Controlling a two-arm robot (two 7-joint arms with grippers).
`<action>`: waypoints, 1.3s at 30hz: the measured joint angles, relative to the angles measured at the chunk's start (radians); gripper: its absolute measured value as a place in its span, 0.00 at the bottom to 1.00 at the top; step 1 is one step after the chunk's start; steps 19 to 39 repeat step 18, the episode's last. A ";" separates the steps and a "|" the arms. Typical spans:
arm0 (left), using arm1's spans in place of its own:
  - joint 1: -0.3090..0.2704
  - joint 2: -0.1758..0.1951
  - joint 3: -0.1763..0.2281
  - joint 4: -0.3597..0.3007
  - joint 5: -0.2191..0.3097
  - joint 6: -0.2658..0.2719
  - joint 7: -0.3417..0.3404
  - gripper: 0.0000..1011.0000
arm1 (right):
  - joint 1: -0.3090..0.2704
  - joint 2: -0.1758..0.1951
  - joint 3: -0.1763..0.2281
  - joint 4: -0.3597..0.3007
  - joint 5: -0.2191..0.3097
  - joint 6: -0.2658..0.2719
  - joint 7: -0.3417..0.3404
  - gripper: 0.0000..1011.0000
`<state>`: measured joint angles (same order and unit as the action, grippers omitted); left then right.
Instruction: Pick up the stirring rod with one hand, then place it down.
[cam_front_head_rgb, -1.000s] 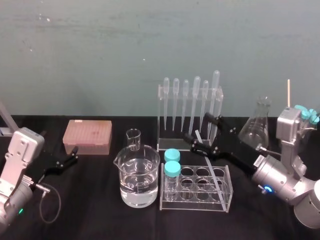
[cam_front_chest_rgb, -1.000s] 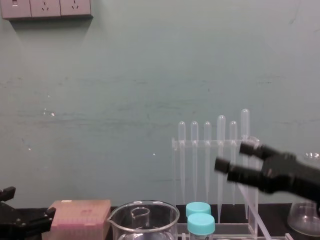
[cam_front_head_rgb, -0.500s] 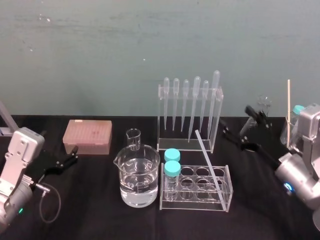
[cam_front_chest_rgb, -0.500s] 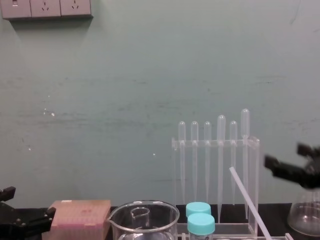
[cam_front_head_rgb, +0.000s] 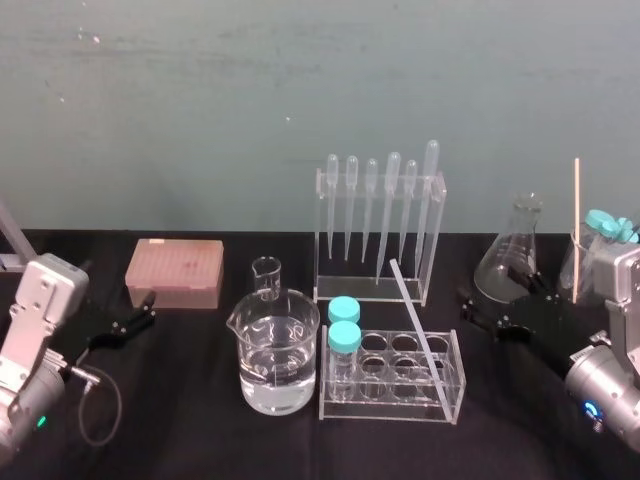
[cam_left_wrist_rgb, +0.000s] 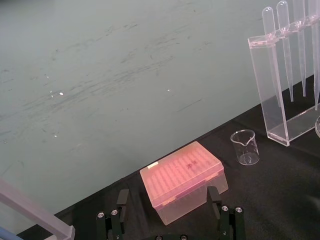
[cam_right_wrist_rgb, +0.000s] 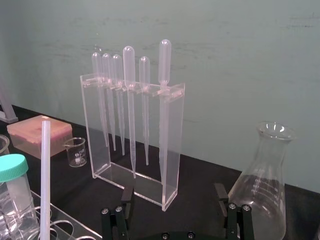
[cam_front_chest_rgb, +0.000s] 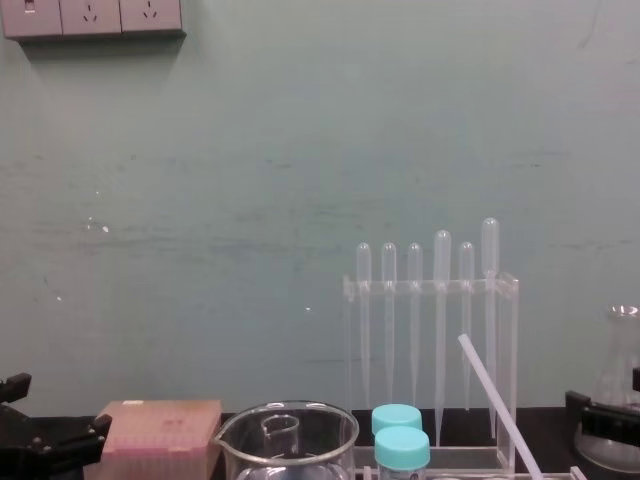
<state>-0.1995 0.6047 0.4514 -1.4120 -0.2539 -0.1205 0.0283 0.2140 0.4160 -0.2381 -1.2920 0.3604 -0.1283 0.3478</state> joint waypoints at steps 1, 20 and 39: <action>0.000 0.000 0.000 0.000 0.000 0.000 0.000 0.99 | 0.001 0.000 0.000 0.000 0.000 -0.001 0.000 0.99; 0.000 0.000 0.000 0.000 0.000 0.000 0.000 0.99 | 0.007 -0.001 -0.003 0.001 0.000 -0.015 0.003 0.99; 0.000 0.000 0.000 0.000 0.000 0.000 0.000 0.99 | 0.007 -0.001 -0.003 0.001 0.000 -0.015 0.003 0.99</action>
